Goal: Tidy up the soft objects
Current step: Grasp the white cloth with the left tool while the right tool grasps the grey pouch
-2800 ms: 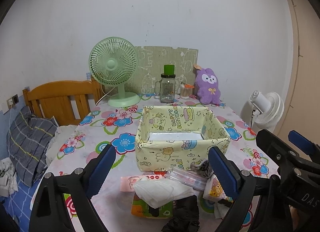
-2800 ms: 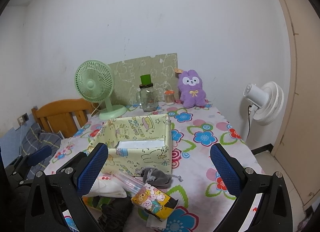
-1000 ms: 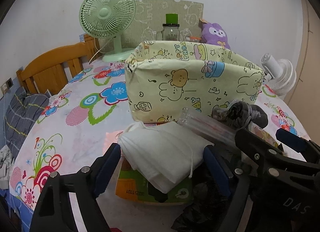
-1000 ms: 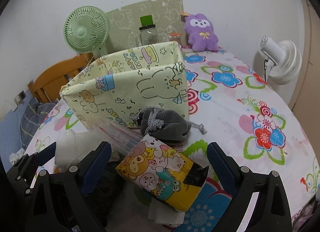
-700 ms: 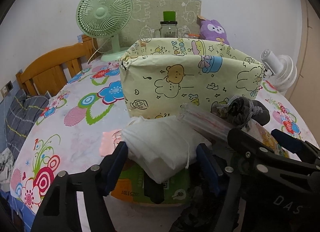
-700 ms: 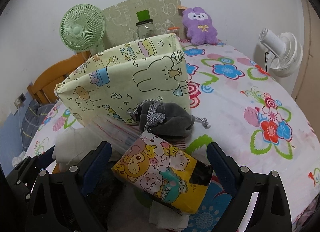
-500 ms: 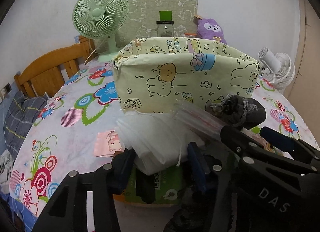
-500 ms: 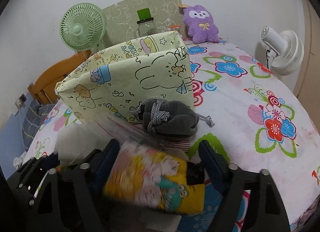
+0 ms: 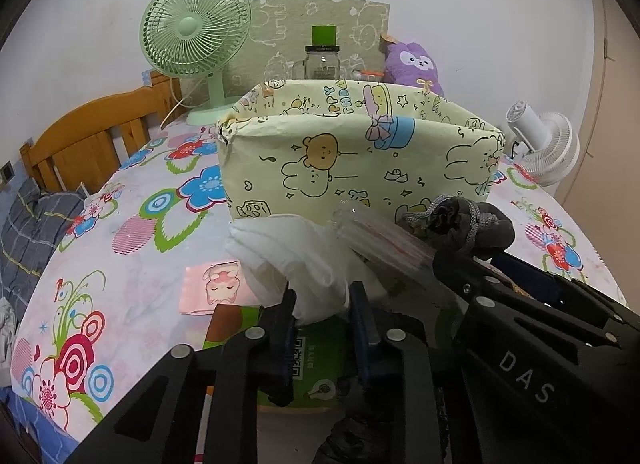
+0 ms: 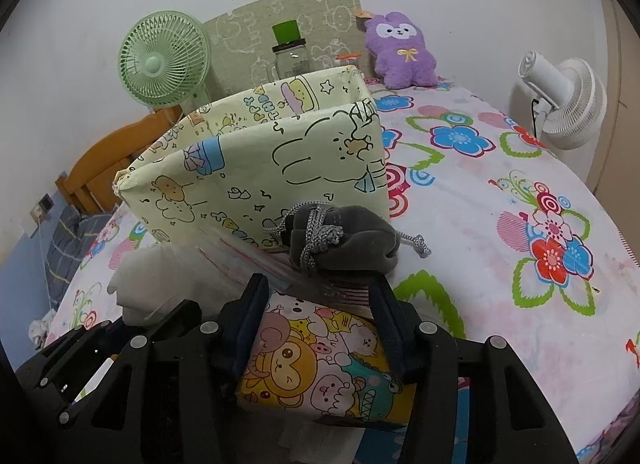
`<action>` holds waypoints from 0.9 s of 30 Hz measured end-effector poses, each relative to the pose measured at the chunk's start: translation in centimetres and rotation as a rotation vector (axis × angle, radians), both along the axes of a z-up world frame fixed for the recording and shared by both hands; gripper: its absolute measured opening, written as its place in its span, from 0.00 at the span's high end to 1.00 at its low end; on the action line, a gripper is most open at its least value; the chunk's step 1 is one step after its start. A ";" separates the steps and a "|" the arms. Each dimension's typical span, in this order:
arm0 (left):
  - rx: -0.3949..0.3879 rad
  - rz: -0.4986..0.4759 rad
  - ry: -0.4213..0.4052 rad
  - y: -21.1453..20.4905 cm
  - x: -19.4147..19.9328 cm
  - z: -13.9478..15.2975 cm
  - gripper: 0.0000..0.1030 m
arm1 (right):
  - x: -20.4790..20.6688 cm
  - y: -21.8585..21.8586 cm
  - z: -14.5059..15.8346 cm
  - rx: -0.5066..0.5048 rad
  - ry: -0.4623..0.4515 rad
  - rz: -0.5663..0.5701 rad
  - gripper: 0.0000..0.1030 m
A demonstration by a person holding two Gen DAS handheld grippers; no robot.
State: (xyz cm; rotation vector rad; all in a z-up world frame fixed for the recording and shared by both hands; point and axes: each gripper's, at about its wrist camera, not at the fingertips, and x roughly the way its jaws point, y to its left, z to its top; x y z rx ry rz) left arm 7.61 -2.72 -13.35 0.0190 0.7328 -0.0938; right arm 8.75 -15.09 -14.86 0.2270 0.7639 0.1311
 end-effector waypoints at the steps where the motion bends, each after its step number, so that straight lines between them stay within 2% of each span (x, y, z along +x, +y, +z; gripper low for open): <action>1: 0.000 0.001 -0.002 0.0 0.0 0.0 0.81 | 0.0 0.0 0.0 0.001 -0.001 0.003 0.48; 5: -0.003 0.011 -0.007 0.2 -0.2 0.2 0.83 | -0.1 0.1 0.3 -0.002 -0.007 0.006 0.54; 11: -0.006 0.024 -0.032 0.5 -0.6 1.0 0.83 | -0.5 0.5 1.2 -0.019 -0.037 0.006 0.54; 12: -0.006 0.026 -0.035 0.6 -0.7 1.1 0.83 | -0.5 0.6 1.3 -0.022 -0.040 0.007 0.53; 16: -0.009 0.042 -0.049 1.0 -1.0 1.6 0.83 | -0.8 0.8 2.0 -0.028 -0.056 0.009 0.37; 23: -0.022 0.082 -0.076 2.3 -1.2 2.7 0.83 | -0.7 0.6 2.5 -0.047 -0.054 -0.019 0.33; 27: -0.022 0.074 -0.090 2.2 -1.2 3.3 0.83 | -0.1 0.4 2.4 -0.044 -0.037 -0.025 0.33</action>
